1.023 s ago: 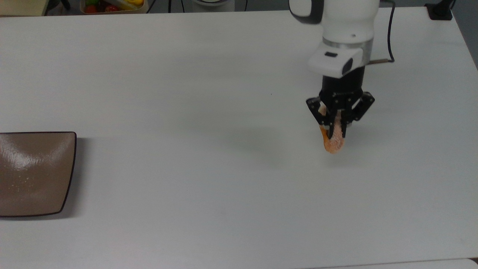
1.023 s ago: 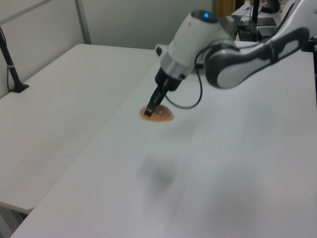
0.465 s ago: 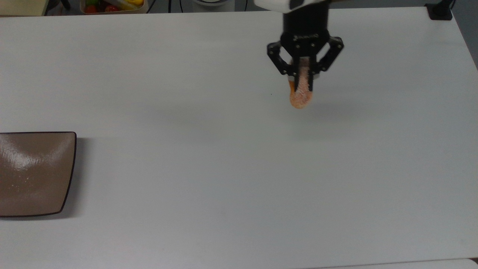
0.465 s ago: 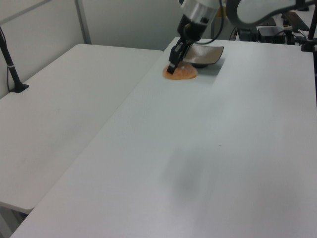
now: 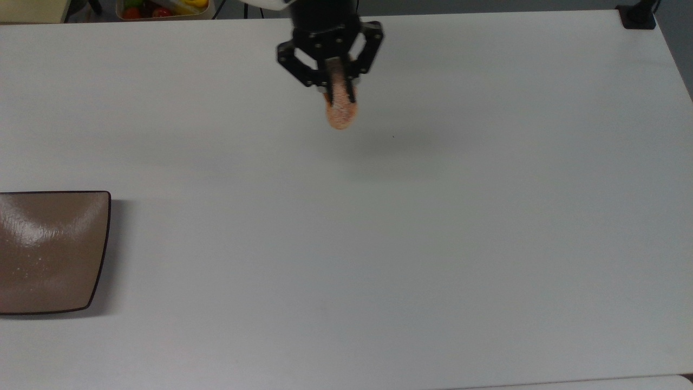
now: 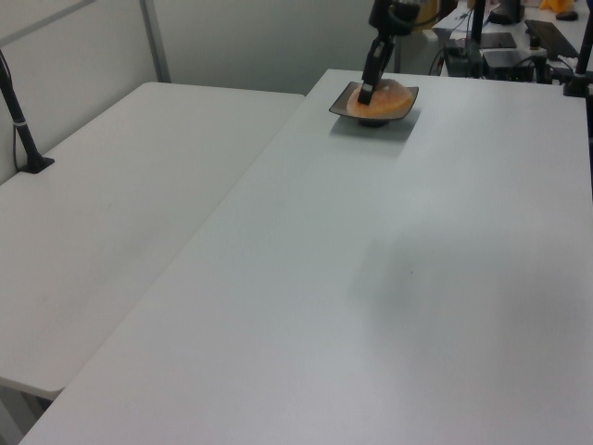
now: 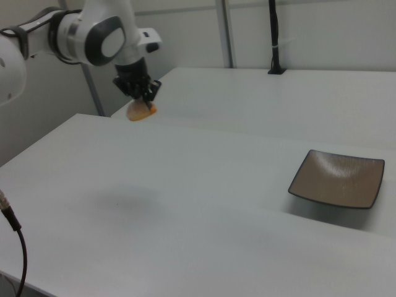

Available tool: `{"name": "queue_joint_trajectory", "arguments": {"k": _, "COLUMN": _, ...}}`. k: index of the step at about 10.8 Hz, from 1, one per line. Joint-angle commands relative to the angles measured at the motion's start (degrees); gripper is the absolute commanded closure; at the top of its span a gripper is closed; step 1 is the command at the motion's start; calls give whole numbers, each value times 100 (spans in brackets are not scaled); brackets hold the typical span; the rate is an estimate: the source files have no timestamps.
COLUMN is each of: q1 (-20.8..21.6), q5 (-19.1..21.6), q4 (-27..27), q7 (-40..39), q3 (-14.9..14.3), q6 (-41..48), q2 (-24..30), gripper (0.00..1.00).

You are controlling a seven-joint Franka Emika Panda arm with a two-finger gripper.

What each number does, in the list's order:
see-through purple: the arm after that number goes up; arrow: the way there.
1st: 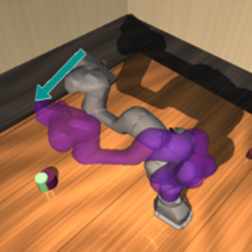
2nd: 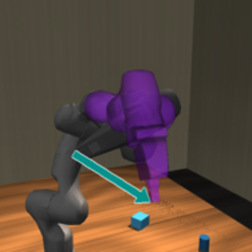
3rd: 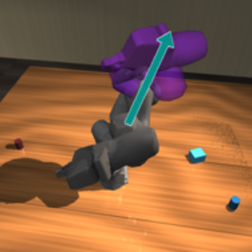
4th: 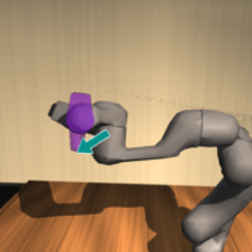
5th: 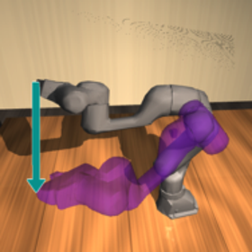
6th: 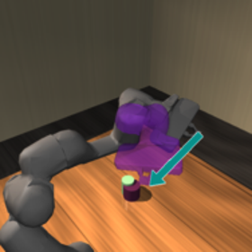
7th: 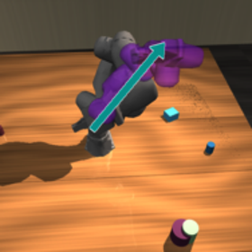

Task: Bread is placed on a ceramic plate
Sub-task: 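Lift the bread roll and carry it toward the brown plate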

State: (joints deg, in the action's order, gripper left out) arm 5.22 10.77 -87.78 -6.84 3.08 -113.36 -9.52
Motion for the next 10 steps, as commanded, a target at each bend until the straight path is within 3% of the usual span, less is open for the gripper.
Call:
{"name": "queue_joint_trajectory", "arguments": {"k": 1, "q1": -950, "q5": 530, "q4": -214, "q7": -1544, "q3": 140, "q6": 288, "q2": 170, "gripper": 76}}
{"name": "queue_joint_trajectory", "arguments": {"k": 6, "q1": -2375, "q5": 1208, "q4": 75, "q7": -3436, "q3": 131, "q6": 200, "q2": -259, "gripper": 76}}
{"name": "queue_joint_trajectory", "arguments": {"k": 8, "q1": -2648, "q5": 1243, "q4": 409, "q7": -3535, "q3": 140, "q6": -132, "q2": -689, "gripper": 76}}
{"name": "queue_joint_trajectory", "arguments": {"k": 10, "q1": -2815, "q5": 1549, "q4": 612, "q7": -3710, "q3": 131, "q6": -1131, "q2": -1173, "gripper": 76}}
